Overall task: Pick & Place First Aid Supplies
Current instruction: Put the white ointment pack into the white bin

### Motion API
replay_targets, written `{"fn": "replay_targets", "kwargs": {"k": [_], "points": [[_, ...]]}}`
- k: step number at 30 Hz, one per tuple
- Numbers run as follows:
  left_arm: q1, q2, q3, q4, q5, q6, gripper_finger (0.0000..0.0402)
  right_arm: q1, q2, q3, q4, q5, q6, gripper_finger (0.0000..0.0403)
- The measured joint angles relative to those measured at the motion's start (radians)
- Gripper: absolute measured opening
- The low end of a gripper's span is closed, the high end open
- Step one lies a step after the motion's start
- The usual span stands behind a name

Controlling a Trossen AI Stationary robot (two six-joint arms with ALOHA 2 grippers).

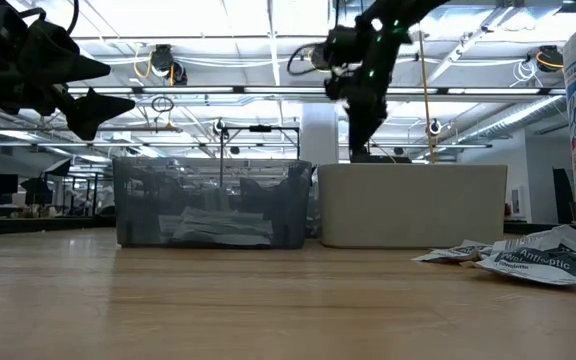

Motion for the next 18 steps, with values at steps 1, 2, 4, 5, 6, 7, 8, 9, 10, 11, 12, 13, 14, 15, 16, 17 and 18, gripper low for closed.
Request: {"fn": "replay_targets", "kwargs": {"k": [1, 2, 4, 5, 6, 7, 8, 9, 10, 11, 12, 13, 14, 15, 16, 17, 18], "points": [[0.000, 0.000, 0.000, 0.000, 0.000, 0.000, 0.0310, 0.005, -0.021, 0.000, -0.020, 0.000, 0.018, 0.0184], [0.000, 0.000, 0.000, 0.000, 0.000, 0.000, 0.0310, 0.009, -0.043, 0.000, -0.046, 0.000, 0.038, 0.0183], [0.000, 0.000, 0.000, 0.000, 0.000, 0.000, 0.0310, 0.015, -0.086, 0.000, -0.109, -0.002, 0.081, 0.0181], [0.000, 0.000, 0.000, 0.000, 0.000, 0.000, 0.0310, 0.018, -0.106, 0.000, -0.136, -0.003, 0.103, 0.0179], [0.000, 0.000, 0.000, 0.000, 0.000, 0.000, 0.0310, 0.021, -0.126, 0.001, -0.167, -0.008, 0.123, 0.0178], [0.000, 0.000, 0.000, 0.000, 0.000, 0.000, 0.0310, 0.021, -0.146, 0.001, -0.205, -0.020, 0.138, 0.0177], [0.000, 0.000, 0.000, 0.000, 0.000, 0.000, 0.0310, 0.021, -0.163, 0.001, -0.245, -0.031, 0.150, 0.0176], [0.000, 0.000, 0.000, 0.000, 0.000, 0.000, 0.0310, 0.021, -0.180, 0.001, -0.280, -0.039, 0.161, 0.0176], [0.000, 0.000, 0.000, 0.000, 0.000, 0.000, 0.0310, 0.021, -0.198, 0.001, -0.307, -0.051, 0.173, 0.0177], [0.000, 0.000, 0.000, 0.000, 0.000, 0.000, 0.0310, 0.021, -0.214, 0.001, -0.335, -0.056, 0.184, 0.0177], [0.000, 0.000, 0.000, 0.000, 0.000, 0.000, 0.0310, 0.020, -0.228, 0.001, -0.364, -0.056, 0.196, 0.0178], [0.000, 0.000, 0.000, 0.000, 0.000, 0.000, 0.0310, 0.020, -0.243, 0.001, -0.393, -0.055, 0.203, 0.0178], [0.000, 0.000, 0.000, 0.000, 0.000, 0.000, 0.0310, 0.020, -0.258, 0.000, -0.421, -0.056, 0.207, 0.0178], [0.000, 0.000, 0.000, 0.000, 0.000, 0.000, 0.0310, 0.020, -0.273, 0.000, -0.448, -0.055, 0.210, 0.0177], [0.000, 0.000, 0.000, 0.000, 0.000, 0.000, 0.0310, 0.019, -0.290, 0.000, -0.475, -0.055, 0.210, 0.0175], [0.000, 0.000, 0.000, 0.000, 0.000, 0.000, 0.0310, 0.018, -0.307, 0.000, -0.503, -0.055, 0.210, 0.0174], [0.000, 0.000, 0.000, 0.000, 0.000, 0.000, 0.0310, 0.018, -0.323, 0.000, -0.529, -0.055, 0.210, 0.0173]]}}
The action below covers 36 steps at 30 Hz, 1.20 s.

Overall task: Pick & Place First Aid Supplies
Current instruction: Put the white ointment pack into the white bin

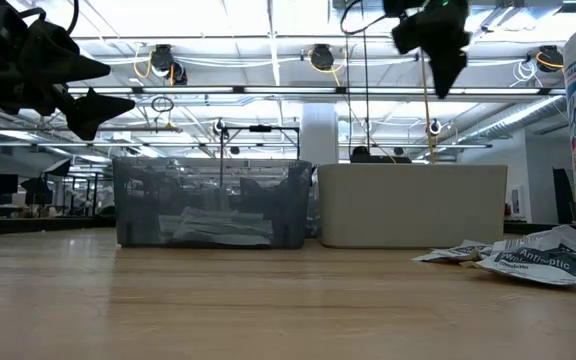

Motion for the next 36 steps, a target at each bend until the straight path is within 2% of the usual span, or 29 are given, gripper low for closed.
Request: {"fn": "replay_targets", "kwargs": {"k": [5, 11, 17, 24, 36], "points": [[0.000, 0.000, 0.000, 0.000, 0.000, 0.000, 0.0310, 0.000, -0.099, -0.054, -0.048, 0.000, 0.009, 0.0172], [0.000, 0.000, 0.000, 0.000, 0.000, 0.000, 0.0310, 0.002, -0.208, -0.205, -0.064, -0.005, 0.017, 0.0173], [0.000, 0.000, 0.000, 0.000, 0.000, 0.000, 0.0310, 0.025, -0.236, -0.357, -0.075, -0.122, 0.033, 0.0173], [0.000, 0.000, 0.000, 0.000, 0.000, 0.000, 0.0310, 0.028, -0.238, -0.538, -0.061, -0.130, 0.059, 0.0173], [0.000, 0.000, 0.000, 0.000, 0.000, 0.000, 0.0310, 0.040, -0.230, -0.761, 0.214, -0.129, 0.041, 0.0173]]}}
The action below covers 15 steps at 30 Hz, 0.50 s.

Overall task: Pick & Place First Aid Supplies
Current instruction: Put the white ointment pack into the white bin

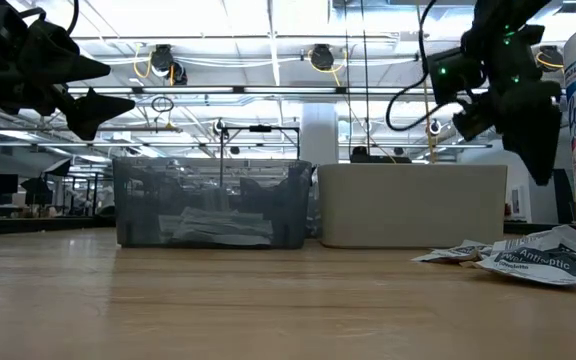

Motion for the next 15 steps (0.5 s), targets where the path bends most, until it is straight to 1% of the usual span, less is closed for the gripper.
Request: {"fn": "replay_targets", "kwargs": {"k": [5, 9, 15], "points": [[0.000, 0.000, 0.000, 0.000, 0.000, 0.000, 0.0310, 0.047, 0.027, -0.047, 0.064, 0.001, -0.001, 0.0173], [0.000, 0.000, 0.000, 0.000, 0.000, 0.000, 0.0310, 0.087, 0.073, -0.057, 0.112, -0.001, 0.000, 0.0173], [0.000, 0.000, 0.000, 0.000, 0.000, 0.000, 0.0310, 0.098, 0.131, -0.064, 0.149, 0.001, 0.018, 0.0169]]}}
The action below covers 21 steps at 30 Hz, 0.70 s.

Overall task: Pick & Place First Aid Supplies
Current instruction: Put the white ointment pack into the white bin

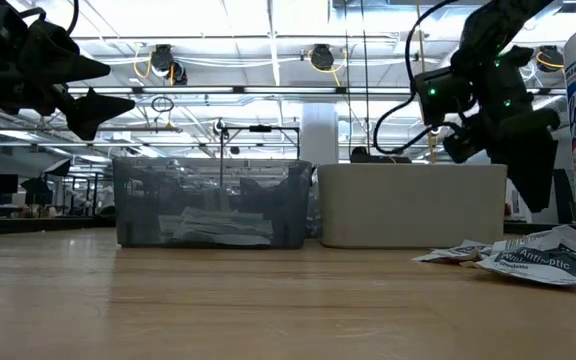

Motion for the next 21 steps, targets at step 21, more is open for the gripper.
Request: {"fn": "replay_targets", "kwargs": {"k": [21], "points": [[0.000, 0.000, 0.000, 0.000, 0.000, 0.000, 0.0310, 0.001, 0.100, -0.091, 0.152, 0.026, 0.032, 0.0153]]}}
